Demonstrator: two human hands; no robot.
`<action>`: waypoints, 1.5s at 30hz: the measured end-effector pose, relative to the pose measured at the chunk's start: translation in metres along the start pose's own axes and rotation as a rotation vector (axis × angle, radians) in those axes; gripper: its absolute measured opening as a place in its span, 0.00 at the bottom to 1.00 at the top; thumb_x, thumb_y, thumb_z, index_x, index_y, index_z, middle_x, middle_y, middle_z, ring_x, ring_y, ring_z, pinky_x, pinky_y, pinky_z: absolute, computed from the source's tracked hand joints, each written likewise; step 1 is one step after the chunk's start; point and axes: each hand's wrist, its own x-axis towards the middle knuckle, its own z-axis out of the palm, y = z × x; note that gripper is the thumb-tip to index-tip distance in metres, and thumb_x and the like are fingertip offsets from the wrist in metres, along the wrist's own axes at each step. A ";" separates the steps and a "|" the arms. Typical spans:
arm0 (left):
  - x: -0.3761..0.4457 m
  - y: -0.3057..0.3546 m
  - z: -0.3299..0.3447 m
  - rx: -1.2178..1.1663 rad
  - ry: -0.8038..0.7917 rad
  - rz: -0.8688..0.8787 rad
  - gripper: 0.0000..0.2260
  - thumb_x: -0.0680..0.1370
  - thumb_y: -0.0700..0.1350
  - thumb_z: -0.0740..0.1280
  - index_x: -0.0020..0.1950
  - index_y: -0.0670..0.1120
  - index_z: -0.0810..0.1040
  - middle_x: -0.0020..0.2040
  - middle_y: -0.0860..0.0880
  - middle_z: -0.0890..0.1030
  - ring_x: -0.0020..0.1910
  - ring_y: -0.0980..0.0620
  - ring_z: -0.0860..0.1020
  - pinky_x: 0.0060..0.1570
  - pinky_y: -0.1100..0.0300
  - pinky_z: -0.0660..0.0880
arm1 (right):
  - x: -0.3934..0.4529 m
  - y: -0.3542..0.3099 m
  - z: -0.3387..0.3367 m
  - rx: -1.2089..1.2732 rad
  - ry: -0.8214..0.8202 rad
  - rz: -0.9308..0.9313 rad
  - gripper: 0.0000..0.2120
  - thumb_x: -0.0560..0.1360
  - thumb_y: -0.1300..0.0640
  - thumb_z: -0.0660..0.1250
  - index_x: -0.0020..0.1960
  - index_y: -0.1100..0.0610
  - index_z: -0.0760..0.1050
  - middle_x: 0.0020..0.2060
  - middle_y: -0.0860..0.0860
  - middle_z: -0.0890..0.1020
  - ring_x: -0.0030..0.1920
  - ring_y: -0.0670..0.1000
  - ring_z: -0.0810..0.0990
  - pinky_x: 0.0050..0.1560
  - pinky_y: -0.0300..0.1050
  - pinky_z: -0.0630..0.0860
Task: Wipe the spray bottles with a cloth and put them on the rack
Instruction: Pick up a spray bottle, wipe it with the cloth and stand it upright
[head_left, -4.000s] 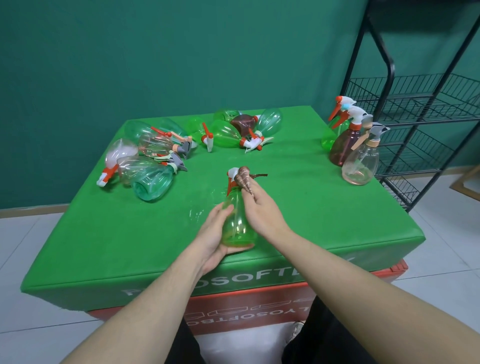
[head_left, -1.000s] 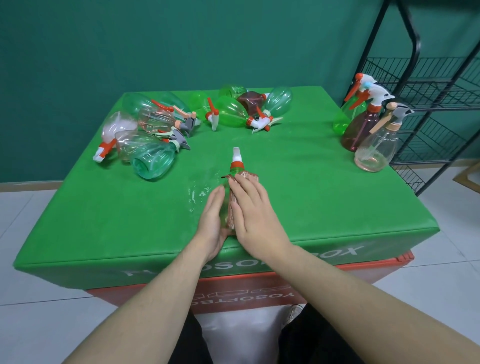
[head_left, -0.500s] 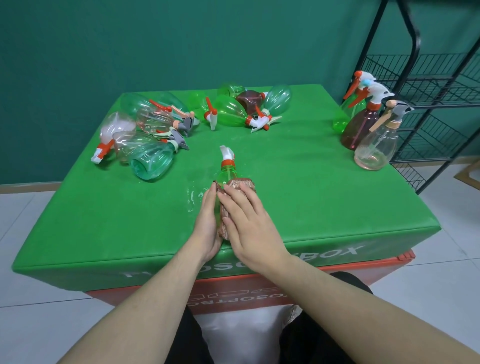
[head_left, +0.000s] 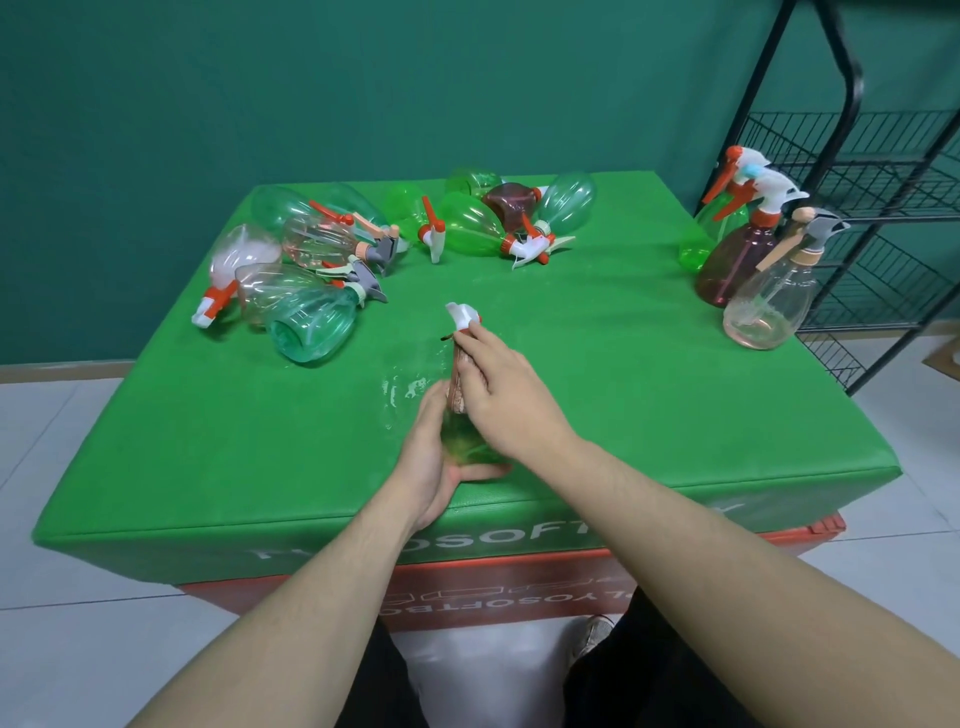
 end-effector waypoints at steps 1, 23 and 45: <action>0.000 0.001 0.000 0.001 0.000 -0.004 0.18 0.86 0.56 0.54 0.70 0.51 0.74 0.60 0.48 0.85 0.52 0.47 0.86 0.44 0.42 0.82 | -0.001 0.000 0.001 -0.007 0.003 0.003 0.22 0.85 0.53 0.55 0.78 0.54 0.67 0.79 0.49 0.63 0.78 0.52 0.62 0.78 0.45 0.55; -0.004 0.001 0.002 -0.092 0.034 -0.083 0.35 0.76 0.67 0.62 0.70 0.40 0.77 0.63 0.38 0.83 0.60 0.44 0.83 0.52 0.56 0.82 | -0.075 0.034 0.038 -0.320 0.194 -0.443 0.21 0.83 0.55 0.58 0.75 0.56 0.71 0.75 0.50 0.70 0.78 0.58 0.61 0.79 0.63 0.54; -0.003 0.002 0.005 -0.091 0.027 -0.007 0.17 0.86 0.57 0.54 0.68 0.58 0.78 0.63 0.54 0.84 0.60 0.54 0.83 0.48 0.50 0.81 | -0.013 -0.006 0.017 -0.158 0.090 -0.116 0.23 0.83 0.54 0.55 0.76 0.60 0.69 0.79 0.57 0.64 0.77 0.57 0.62 0.79 0.51 0.57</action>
